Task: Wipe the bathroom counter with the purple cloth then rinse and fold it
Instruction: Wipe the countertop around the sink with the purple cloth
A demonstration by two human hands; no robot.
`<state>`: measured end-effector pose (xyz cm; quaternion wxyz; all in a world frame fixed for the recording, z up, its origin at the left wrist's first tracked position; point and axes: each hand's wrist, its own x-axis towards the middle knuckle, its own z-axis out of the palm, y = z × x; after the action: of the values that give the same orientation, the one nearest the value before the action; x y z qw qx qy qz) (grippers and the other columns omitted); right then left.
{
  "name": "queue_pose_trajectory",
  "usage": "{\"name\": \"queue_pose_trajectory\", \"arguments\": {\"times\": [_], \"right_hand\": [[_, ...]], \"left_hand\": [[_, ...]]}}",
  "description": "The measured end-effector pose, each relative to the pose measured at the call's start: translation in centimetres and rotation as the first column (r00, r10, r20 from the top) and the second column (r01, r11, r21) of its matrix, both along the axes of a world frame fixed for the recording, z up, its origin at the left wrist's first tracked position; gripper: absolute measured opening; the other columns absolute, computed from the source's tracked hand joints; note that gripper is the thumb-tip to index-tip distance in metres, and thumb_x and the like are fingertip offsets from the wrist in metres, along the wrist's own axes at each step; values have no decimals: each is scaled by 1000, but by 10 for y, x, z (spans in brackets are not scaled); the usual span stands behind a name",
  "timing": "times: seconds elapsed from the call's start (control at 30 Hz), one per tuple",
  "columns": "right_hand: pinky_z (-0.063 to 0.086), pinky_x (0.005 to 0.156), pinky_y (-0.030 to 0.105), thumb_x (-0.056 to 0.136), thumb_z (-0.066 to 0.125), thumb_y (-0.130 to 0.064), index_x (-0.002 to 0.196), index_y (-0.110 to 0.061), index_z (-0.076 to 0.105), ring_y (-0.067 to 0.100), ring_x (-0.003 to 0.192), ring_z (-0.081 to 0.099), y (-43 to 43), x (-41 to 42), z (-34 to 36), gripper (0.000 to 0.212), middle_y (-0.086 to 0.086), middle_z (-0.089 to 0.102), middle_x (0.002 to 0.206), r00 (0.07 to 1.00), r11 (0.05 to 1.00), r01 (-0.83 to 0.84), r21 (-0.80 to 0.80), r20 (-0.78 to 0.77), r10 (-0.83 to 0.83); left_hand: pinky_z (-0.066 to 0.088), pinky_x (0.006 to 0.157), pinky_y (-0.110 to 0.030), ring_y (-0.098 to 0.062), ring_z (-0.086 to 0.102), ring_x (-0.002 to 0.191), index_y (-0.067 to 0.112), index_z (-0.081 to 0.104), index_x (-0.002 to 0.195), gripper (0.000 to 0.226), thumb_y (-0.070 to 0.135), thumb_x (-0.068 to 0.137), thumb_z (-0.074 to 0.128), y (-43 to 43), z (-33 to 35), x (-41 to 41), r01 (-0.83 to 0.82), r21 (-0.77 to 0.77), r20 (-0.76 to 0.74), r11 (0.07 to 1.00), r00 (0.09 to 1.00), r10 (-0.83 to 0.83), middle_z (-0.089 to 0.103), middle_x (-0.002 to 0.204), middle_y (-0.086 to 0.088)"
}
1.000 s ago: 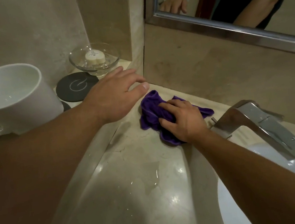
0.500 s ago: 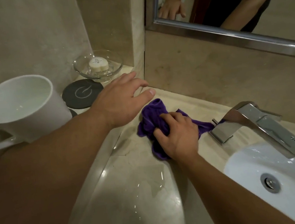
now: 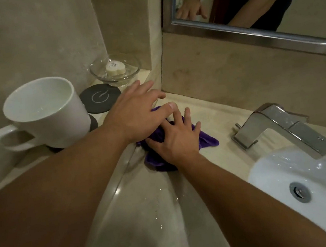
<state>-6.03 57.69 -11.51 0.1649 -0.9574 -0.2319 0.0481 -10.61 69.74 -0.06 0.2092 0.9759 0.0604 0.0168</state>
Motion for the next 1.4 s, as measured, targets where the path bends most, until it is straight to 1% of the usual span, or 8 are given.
{"name": "queue_pose_trajectory", "arguments": {"times": [0.07,0.17,0.23,0.3,0.67,0.9,1.17,1.4], "right_hand": [[9,117,70,88,42,-73,154,-47,15,39,154,1,0,0,-5,75,-2,6,169,997,999,-54,-4,-49,54],[12,118,67,91,38,-68,153,-47,21,39,153,12,-1,3,-11,68,-1,26,164,994,995,-91,-27,-63,89],[13,119,64,91,39,-68,152,-47,24,36,152,15,-2,5,-10,67,-2,31,162,992,993,-109,-39,-72,106],[15,120,61,91,40,-68,153,-47,23,33,152,16,-7,5,-9,67,-3,31,162,990,991,-126,-49,-70,122],[24,119,54,88,40,-69,153,-42,30,27,148,29,-60,6,-9,71,-2,39,158,997,997,-70,-23,-15,70],[37,110,45,92,47,-65,151,-38,37,22,139,41,-106,0,-11,66,-4,47,152,997,999,44,-3,61,-44],[39,109,45,85,41,-68,148,-36,44,21,134,46,-111,-12,-13,70,-3,53,146,989,991,133,31,55,-134],[41,107,40,90,44,-67,149,-36,42,23,133,47,-100,-19,-13,67,-2,53,146,993,998,61,-4,97,-60]], "left_hand": [[8,122,-42,-18,4,152,37,45,143,55,62,96,36,0,-1,0,7,42,-3,999,1000,-7,18,165,4],[8,121,-42,-20,4,153,38,44,144,55,63,96,33,0,-3,-1,7,70,-33,998,999,-4,18,165,5],[9,121,-41,-16,5,152,38,47,141,52,61,97,35,1,-1,-3,-22,2,-39,1000,999,22,21,164,7],[10,119,-41,-15,7,152,38,49,140,49,59,97,36,2,1,-6,-34,-50,-34,998,999,32,24,163,8],[8,119,-39,-18,5,152,36,51,139,51,60,96,40,-7,7,-17,11,20,-38,1000,999,-10,32,158,11],[12,117,-48,-19,5,152,40,51,138,53,67,93,39,-3,0,-11,3,10,-30,1000,1000,-3,32,159,12],[12,118,-45,-21,8,152,40,51,136,53,67,92,42,-4,-3,-14,12,35,-17,999,1000,-11,34,157,14],[11,118,-45,-20,7,152,36,51,139,52,61,95,43,-8,2,-15,20,40,-19,999,1000,-19,35,157,12]]}}
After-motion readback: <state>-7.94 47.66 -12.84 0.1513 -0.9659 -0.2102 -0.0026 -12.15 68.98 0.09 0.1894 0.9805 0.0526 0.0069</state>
